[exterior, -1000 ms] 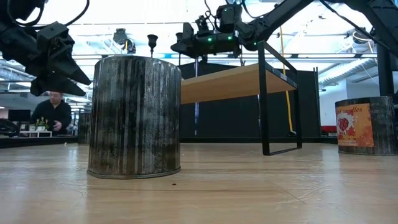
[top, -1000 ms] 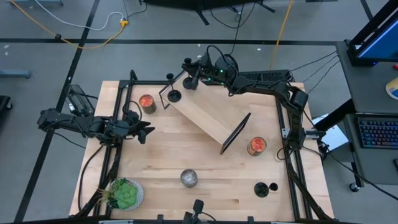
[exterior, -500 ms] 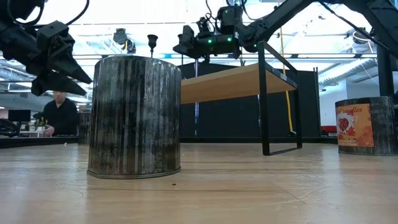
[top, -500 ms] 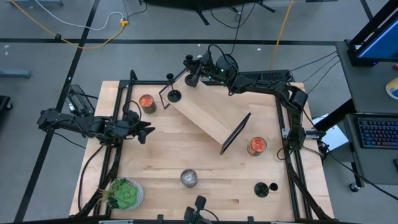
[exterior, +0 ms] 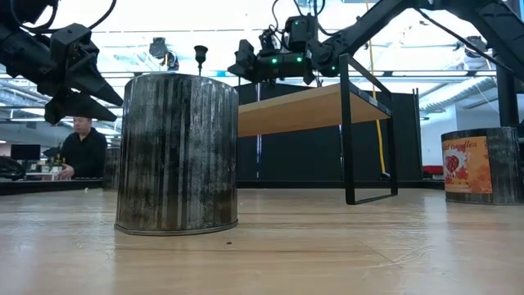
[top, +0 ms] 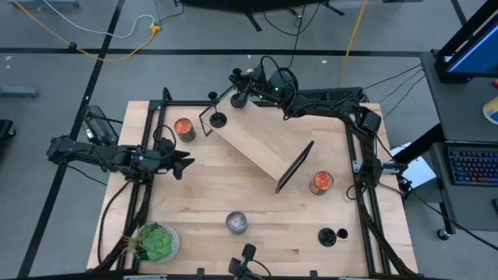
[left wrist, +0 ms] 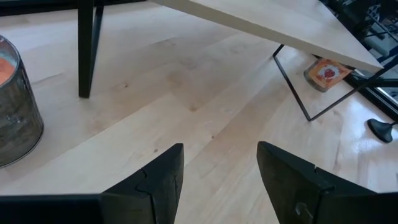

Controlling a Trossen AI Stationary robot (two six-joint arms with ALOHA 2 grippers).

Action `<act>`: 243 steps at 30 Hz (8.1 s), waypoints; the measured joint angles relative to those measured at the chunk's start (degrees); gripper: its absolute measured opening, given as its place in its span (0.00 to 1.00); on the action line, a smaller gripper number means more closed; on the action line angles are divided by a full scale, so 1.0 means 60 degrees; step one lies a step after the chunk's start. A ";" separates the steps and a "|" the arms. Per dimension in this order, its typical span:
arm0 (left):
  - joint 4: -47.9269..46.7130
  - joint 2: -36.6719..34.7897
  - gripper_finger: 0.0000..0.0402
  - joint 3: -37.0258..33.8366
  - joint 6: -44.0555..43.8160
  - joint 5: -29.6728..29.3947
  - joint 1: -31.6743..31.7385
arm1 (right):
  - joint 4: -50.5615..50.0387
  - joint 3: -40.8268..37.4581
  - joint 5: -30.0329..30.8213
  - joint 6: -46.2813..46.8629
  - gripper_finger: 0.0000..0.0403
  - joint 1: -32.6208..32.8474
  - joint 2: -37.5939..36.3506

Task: Pick & Place candle stick holders
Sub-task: Align the left black candle holder with the other black candle holder on the shelf, then put the black candle holder on the shelf

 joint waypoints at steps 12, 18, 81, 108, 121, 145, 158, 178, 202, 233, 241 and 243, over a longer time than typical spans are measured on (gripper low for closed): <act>0.0010 0.0000 0.52 0.0004 0.0033 -0.0041 -0.0001 | 0.0162 0.0000 -0.0215 -0.0037 0.08 0.0040 0.0002; 0.0011 0.0000 0.52 0.0004 0.0033 -0.0041 0.0000 | 0.0438 0.0000 -0.0229 -0.0014 0.08 0.0075 0.0002; 0.0266 0.0000 0.52 0.0011 0.0041 0.0212 0.0000 | 0.1070 0.0000 -0.0222 -0.0035 0.08 0.0192 0.0593; 0.0262 0.0001 0.52 0.0011 0.0117 0.0287 -0.0004 | 0.0642 0.0000 -0.0510 0.0174 0.23 0.0326 0.0593; 0.0262 0.0004 0.52 0.0007 0.0138 0.0294 -0.0004 | 0.0557 0.0000 -0.0499 0.0151 0.44 0.0381 0.0593; 0.0301 0.0003 0.52 0.0007 0.0255 0.0297 -0.0002 | 0.1936 0.0006 -0.0341 0.0176 0.58 0.0356 0.0589; 0.0299 0.0001 0.52 0.0004 0.0321 0.0291 0.0000 | 0.1901 0.0007 -0.0211 0.0001 0.58 0.0239 -0.0001; 0.0299 0.0003 0.52 0.0004 0.0208 0.0290 -0.0001 | -0.3098 0.0007 -0.0214 -0.1383 0.31 -0.0386 -0.3319; 0.1885 0.0000 0.52 0.0004 0.3577 0.1738 -0.0004 | -1.3454 0.0000 -0.1518 -0.1165 0.00 0.1252 -0.8615; 0.6940 -0.0011 0.52 -0.2586 0.4575 0.1822 -0.0004 | -2.0307 0.0000 -0.1482 0.6099 0.00 0.7426 -0.8683; 0.6921 -0.0011 0.52 -0.2586 0.4597 0.1769 -0.0004 | -2.0786 0.0000 -0.1468 0.8926 0.00 0.9811 -0.8015; 0.6896 -0.0011 0.52 -0.2586 0.4597 0.1769 -0.0004 | -2.0805 0.0000 -0.1412 0.9898 0.00 1.0321 -0.7889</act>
